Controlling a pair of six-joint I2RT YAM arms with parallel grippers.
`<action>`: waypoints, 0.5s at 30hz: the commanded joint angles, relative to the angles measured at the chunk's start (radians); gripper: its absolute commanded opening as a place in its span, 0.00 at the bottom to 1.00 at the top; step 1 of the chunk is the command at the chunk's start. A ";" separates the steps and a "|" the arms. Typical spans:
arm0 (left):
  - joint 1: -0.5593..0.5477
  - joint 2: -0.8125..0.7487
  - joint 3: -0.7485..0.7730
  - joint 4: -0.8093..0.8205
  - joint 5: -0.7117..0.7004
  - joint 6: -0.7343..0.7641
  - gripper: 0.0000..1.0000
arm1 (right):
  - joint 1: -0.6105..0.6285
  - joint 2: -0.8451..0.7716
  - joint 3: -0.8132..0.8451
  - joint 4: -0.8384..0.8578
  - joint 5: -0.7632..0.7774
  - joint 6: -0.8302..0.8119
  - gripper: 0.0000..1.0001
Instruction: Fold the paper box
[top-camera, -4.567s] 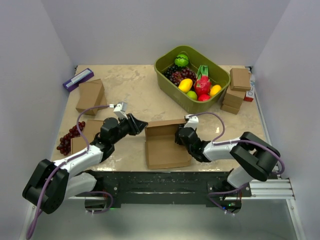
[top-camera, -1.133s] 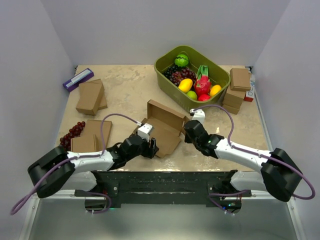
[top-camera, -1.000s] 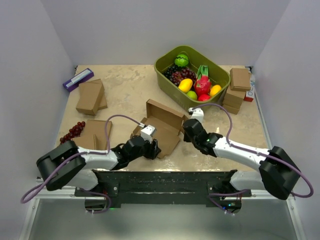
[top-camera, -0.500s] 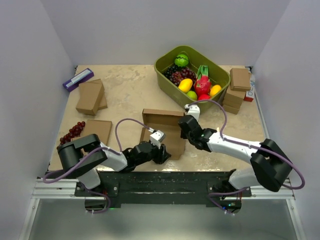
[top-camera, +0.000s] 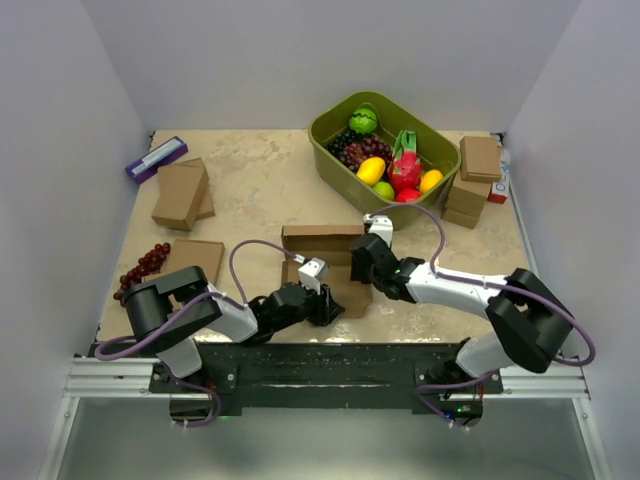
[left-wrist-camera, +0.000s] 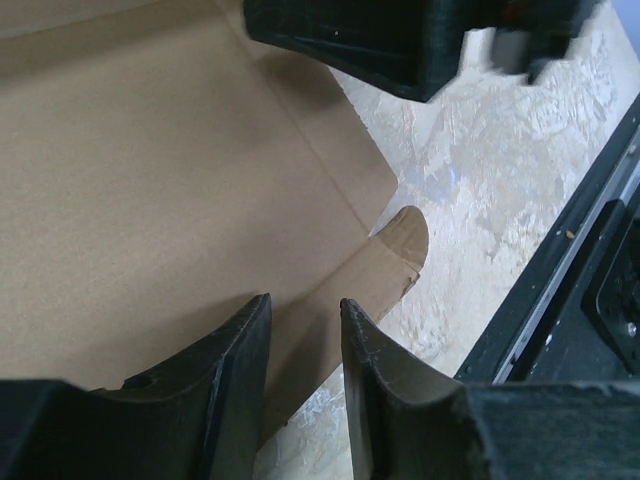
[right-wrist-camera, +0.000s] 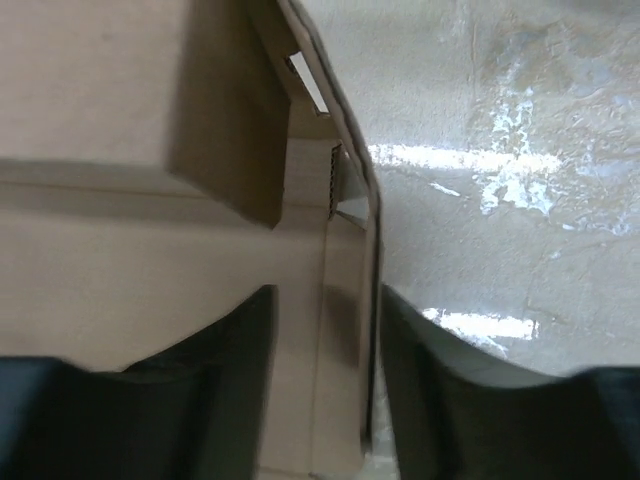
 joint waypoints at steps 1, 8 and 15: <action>-0.007 0.039 0.006 -0.142 -0.053 -0.072 0.39 | 0.007 -0.156 0.028 -0.033 -0.016 0.011 0.57; -0.007 0.025 0.003 -0.175 -0.073 -0.086 0.38 | -0.042 -0.406 -0.020 -0.125 -0.024 -0.023 0.76; -0.009 0.022 0.002 -0.172 -0.071 -0.084 0.38 | -0.295 -0.422 -0.047 -0.074 -0.131 -0.096 0.64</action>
